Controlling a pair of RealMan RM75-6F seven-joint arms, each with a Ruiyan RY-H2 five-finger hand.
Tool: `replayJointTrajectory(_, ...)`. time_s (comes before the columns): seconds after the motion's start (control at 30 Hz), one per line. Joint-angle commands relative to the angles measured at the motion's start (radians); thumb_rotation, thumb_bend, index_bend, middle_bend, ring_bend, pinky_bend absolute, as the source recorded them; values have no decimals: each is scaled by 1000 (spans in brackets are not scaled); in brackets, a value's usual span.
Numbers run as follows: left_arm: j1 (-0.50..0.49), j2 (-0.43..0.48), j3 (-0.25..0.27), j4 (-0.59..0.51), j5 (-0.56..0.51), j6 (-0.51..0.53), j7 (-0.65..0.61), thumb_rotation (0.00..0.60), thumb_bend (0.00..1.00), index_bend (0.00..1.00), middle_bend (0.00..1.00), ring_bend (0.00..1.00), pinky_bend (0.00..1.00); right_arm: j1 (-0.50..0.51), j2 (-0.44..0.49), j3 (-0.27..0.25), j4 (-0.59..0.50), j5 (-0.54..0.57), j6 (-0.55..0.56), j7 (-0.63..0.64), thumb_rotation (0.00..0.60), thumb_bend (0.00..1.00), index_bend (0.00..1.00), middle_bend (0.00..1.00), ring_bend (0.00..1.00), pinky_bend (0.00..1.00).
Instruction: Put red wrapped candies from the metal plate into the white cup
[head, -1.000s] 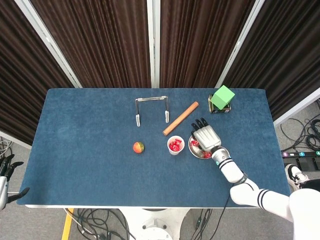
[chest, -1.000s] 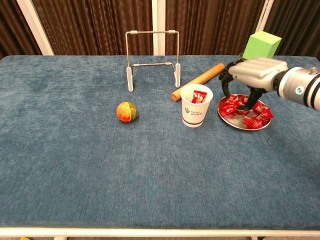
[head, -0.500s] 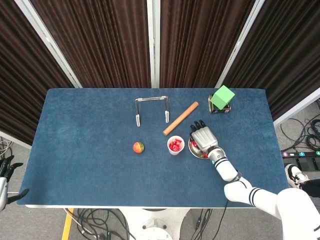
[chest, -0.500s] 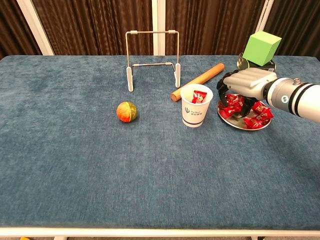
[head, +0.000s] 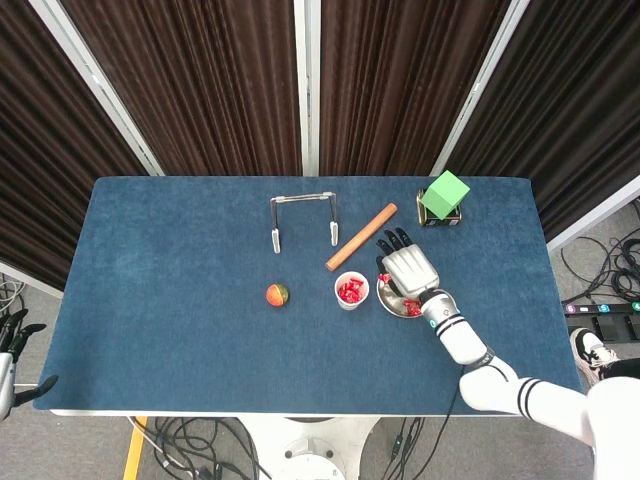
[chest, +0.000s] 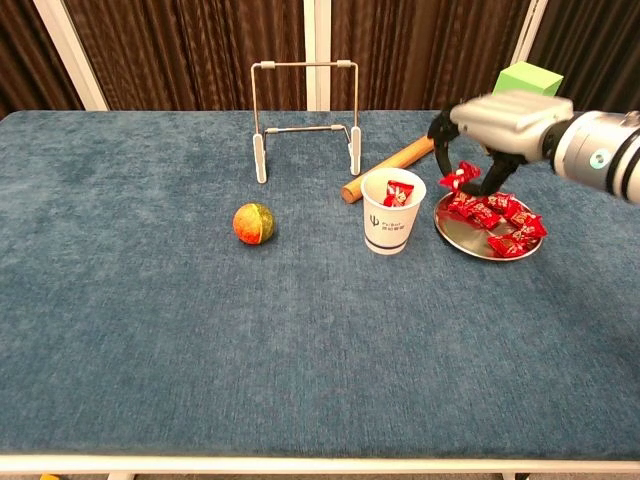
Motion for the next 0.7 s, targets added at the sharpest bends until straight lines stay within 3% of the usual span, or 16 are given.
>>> replayJointTrajectory(0.03, 0, 3, 0, -2, 4, 4, 2, 600, 0, 317, 187, 108, 187, -29, 121, 15, -175, -86, 79, 51, 600, 388, 595, 154, 0, 8)
replayJointTrajectory(0.2, 1, 9, -2, -9, 4, 10, 7, 600, 0, 317, 187, 108, 187, -14, 124, 13, -220, -89, 56, 53, 600, 386, 583, 146, 0, 7)
replayJointTrajectory(0.53, -1, 9, -5, -6, -2, 3, 6, 600, 0, 317, 187, 108, 187, 32, 35, 10, -155, -62, 2, 20, 600, 349, 499, 133, 0, 4)
replayJointTrajectory(0.7, -6, 4, -5, 4, -4, -5, -1, 600, 0, 317, 187, 108, 187, 48, 5, 11, -128, -40, -9, -11, 600, 243, 344, 117, 0, 3)
